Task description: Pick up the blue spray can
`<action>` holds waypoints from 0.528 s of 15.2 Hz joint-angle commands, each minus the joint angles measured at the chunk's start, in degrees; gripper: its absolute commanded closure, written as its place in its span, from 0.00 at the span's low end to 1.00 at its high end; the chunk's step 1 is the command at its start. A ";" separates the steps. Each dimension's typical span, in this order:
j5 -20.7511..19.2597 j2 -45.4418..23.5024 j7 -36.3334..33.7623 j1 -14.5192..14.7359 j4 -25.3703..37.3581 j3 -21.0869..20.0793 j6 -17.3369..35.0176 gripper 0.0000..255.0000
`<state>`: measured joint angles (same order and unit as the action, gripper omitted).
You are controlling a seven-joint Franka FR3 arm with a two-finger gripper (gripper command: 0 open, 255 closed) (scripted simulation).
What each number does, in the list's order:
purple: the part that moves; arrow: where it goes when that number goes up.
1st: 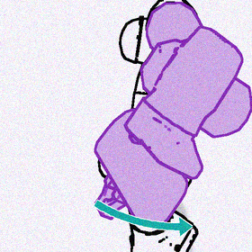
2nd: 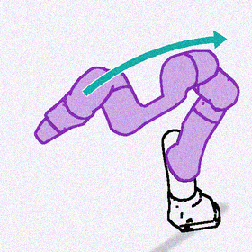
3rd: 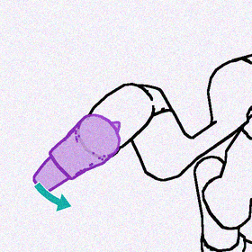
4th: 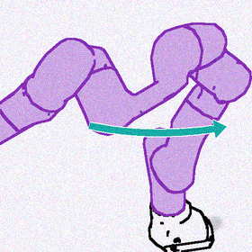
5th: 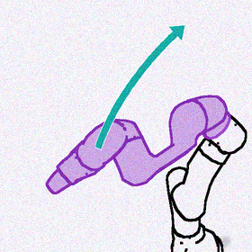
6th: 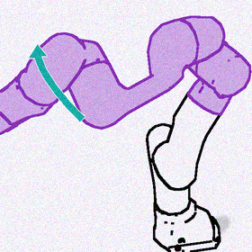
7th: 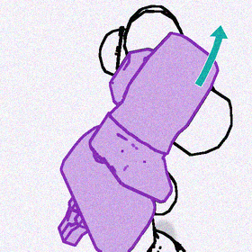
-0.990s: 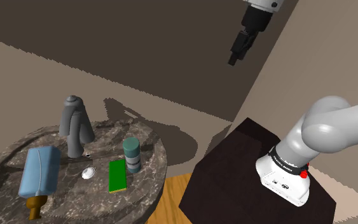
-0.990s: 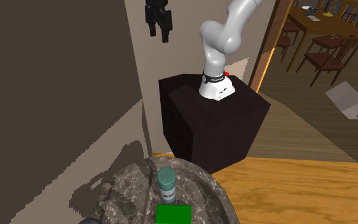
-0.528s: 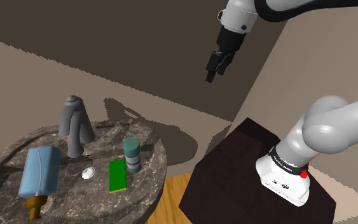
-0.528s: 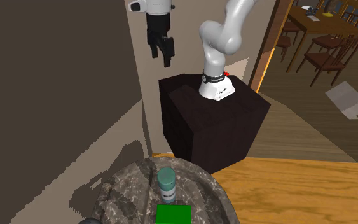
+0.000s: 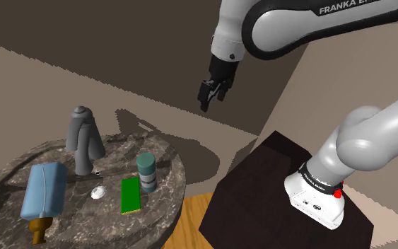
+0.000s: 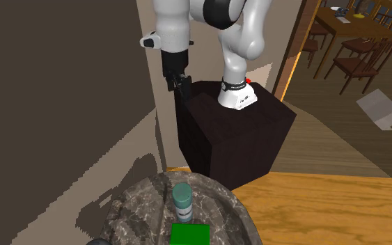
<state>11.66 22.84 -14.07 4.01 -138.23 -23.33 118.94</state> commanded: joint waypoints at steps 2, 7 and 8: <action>-1.94 -6.62 -4.69 -0.46 2.31 -3.58 4.05 0.00; -8.49 -18.40 -14.30 -0.78 7.51 -8.58 9.09 0.00; -10.31 -20.95 -16.46 -0.63 8.79 -9.27 9.84 0.00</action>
<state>2.99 4.22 -28.28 3.28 -130.58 -31.80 128.06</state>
